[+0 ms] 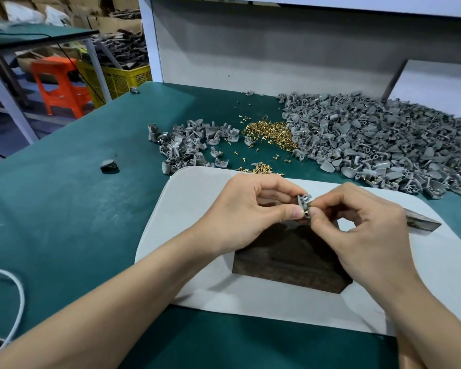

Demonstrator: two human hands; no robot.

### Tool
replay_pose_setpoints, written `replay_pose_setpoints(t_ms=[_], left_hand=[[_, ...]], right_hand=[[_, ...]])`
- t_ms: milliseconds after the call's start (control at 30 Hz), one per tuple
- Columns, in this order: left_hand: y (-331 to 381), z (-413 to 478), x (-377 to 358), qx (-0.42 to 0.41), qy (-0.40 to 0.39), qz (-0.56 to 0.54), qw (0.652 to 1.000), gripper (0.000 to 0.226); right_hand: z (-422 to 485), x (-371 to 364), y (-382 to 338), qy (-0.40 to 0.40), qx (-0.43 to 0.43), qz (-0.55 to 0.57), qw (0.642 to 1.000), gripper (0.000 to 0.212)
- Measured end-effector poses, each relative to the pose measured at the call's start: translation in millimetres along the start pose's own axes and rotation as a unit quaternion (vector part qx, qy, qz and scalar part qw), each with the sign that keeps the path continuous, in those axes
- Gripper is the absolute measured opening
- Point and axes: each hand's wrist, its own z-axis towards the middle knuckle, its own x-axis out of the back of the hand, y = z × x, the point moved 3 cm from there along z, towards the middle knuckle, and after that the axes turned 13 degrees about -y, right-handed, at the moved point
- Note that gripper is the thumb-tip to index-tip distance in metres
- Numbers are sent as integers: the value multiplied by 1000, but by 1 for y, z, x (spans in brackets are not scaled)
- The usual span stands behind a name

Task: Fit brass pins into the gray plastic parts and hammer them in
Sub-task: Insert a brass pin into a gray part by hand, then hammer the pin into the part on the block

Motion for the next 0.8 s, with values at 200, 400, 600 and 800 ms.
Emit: replay_pose_setpoints(t_ms=[200, 400, 600, 800], left_hand=[[0, 0, 0, 1, 1, 0, 1000, 26], [0, -1, 0, -1, 4, 6, 1000, 26], [0, 0, 1, 2, 3, 0, 1000, 26], [0, -1, 2, 0, 1, -2, 1000, 25]], right_hand=[[0, -1, 4, -3, -26, 53, 998, 12], [-1, -3, 5, -7, -39, 65, 997, 17], [-1, -3, 3, -9, -52, 78, 996, 18], [-2, -3, 2, -17, -61, 92, 994, 20]])
